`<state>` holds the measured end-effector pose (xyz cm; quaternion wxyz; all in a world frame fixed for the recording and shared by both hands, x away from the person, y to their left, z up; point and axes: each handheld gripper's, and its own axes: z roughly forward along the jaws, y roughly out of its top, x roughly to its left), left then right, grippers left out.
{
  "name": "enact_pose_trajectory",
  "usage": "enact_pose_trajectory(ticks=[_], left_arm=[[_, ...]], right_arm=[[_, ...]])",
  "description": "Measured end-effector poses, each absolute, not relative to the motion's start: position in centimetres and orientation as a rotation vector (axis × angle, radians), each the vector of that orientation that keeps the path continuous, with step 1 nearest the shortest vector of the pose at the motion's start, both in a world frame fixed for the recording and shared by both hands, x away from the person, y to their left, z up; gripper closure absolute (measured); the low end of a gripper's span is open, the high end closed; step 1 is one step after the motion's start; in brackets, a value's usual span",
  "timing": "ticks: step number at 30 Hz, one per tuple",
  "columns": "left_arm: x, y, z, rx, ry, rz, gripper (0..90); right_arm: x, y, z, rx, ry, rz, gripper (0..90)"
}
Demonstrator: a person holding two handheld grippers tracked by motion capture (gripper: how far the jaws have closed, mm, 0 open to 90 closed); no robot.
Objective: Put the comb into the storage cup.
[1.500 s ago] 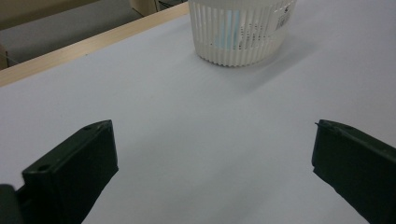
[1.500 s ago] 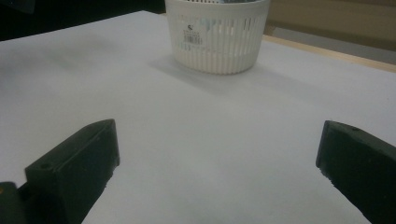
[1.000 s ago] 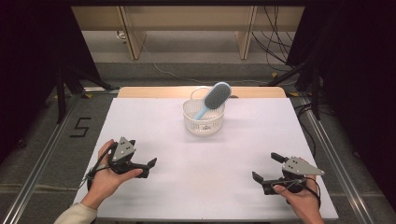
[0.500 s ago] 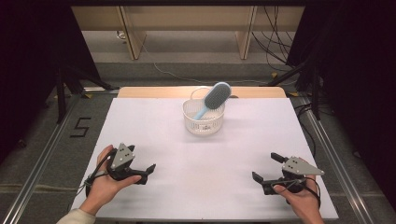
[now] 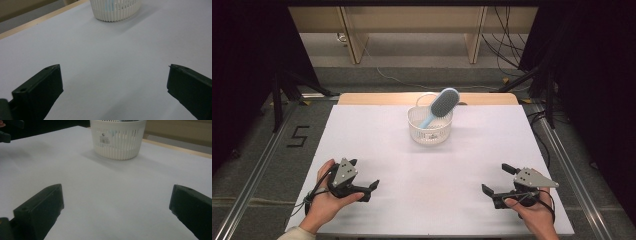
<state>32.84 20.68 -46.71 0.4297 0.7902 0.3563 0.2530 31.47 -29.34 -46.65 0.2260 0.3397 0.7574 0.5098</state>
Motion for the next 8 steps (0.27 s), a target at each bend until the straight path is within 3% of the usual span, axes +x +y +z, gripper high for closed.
enact_pose_trajectory(ticks=[8], left_arm=[[32.77,20.43,-46.87,1.982,0.877,0.643,0.0]], right_arm=[[31.5,-29.36,-46.66,0.934,2.085,1.409,0.2]])
